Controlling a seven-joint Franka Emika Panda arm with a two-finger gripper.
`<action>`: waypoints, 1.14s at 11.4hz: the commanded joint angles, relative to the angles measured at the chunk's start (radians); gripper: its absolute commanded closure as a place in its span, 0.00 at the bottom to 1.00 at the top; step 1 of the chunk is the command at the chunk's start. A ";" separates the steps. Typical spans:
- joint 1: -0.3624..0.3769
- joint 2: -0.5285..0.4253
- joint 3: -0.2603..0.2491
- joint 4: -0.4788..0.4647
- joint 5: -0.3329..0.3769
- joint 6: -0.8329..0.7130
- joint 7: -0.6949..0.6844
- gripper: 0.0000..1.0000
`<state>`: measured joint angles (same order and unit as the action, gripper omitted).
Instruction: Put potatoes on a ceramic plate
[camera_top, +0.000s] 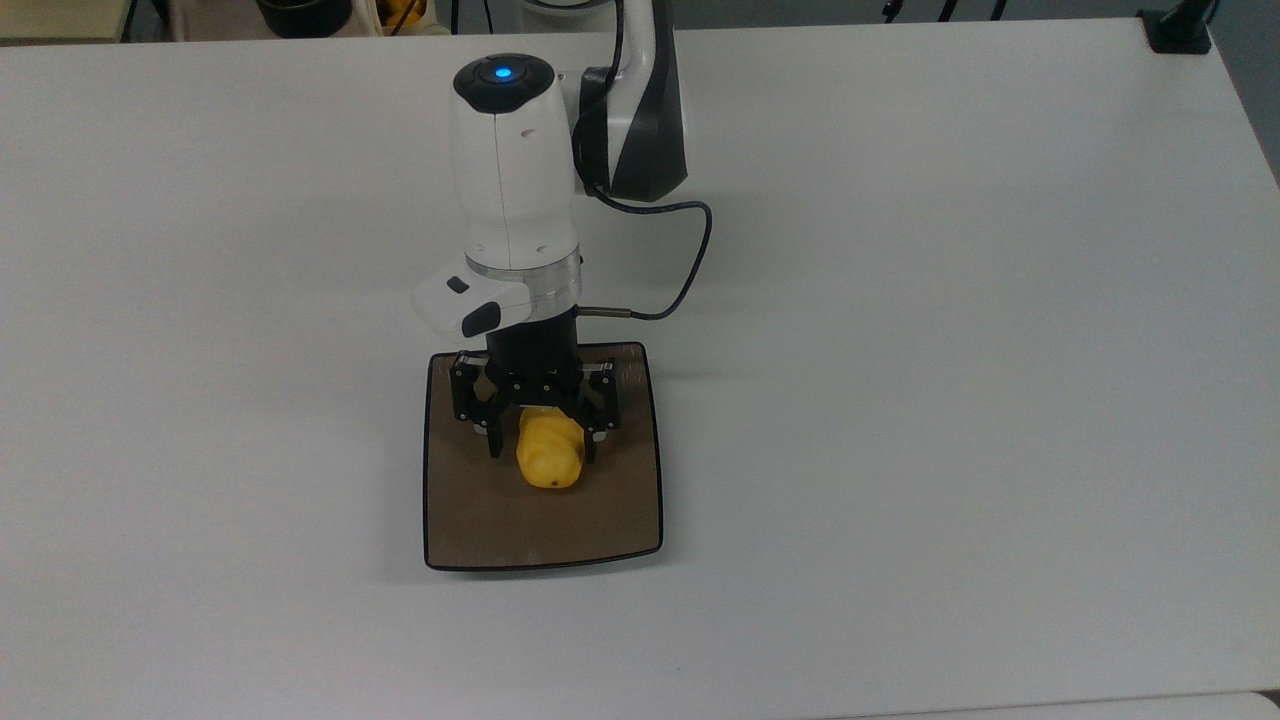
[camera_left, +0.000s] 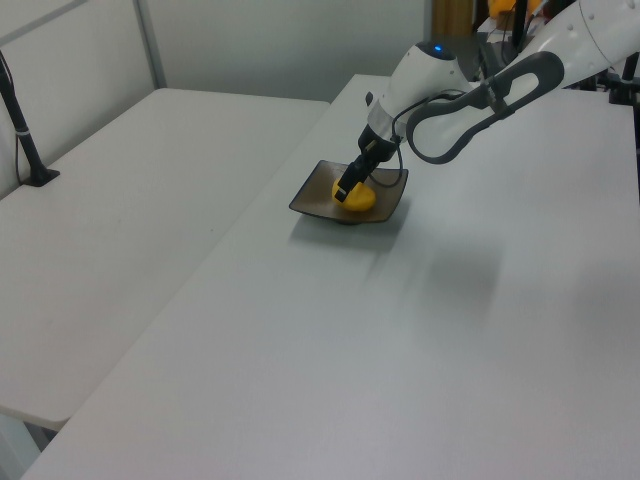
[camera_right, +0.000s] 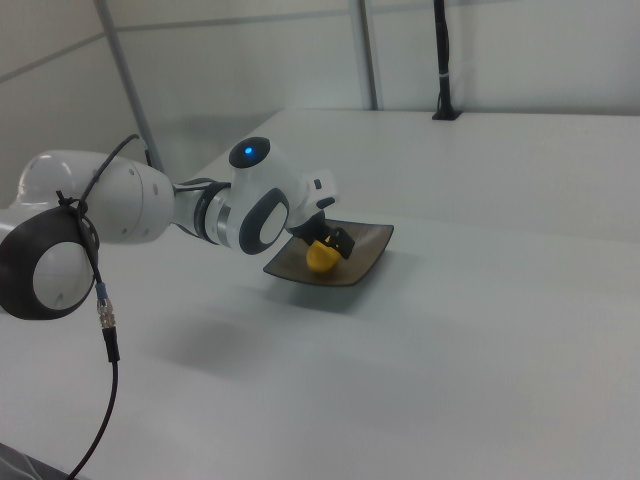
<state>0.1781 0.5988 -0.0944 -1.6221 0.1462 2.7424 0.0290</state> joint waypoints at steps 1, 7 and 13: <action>0.015 -0.034 -0.013 -0.028 0.004 0.004 0.019 0.00; 0.003 -0.328 -0.051 -0.024 0.004 -0.437 0.019 0.00; 0.006 -0.637 -0.076 -0.021 -0.094 -1.079 0.019 0.00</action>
<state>0.1717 0.0587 -0.1688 -1.6036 0.0976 1.8177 0.0297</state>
